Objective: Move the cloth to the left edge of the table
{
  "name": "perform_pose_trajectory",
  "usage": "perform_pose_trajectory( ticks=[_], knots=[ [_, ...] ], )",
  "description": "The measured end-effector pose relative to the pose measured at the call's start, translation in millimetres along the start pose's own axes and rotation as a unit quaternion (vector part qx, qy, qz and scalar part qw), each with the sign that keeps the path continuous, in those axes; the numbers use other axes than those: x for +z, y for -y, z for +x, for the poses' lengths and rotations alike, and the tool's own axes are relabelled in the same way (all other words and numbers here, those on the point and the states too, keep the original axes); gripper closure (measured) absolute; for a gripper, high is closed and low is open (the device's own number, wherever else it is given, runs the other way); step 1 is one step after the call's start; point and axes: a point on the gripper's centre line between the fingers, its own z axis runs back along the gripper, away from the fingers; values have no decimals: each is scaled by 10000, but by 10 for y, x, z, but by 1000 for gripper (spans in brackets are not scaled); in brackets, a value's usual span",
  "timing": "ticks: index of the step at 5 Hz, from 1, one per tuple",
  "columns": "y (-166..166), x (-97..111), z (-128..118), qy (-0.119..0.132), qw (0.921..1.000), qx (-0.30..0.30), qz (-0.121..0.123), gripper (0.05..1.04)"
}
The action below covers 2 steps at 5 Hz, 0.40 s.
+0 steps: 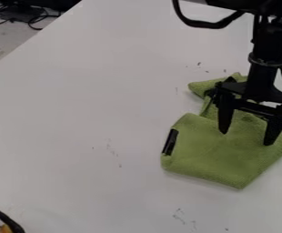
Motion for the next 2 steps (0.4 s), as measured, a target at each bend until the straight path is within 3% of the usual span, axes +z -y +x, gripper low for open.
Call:
perform_pose_trajectory(
  ticks=[1,2],
  knots=[
    [11,-136,22,-10,9999,-93,-142,84],
    [-164,-239,-8,-53,10000,75,32,84]
  ],
)
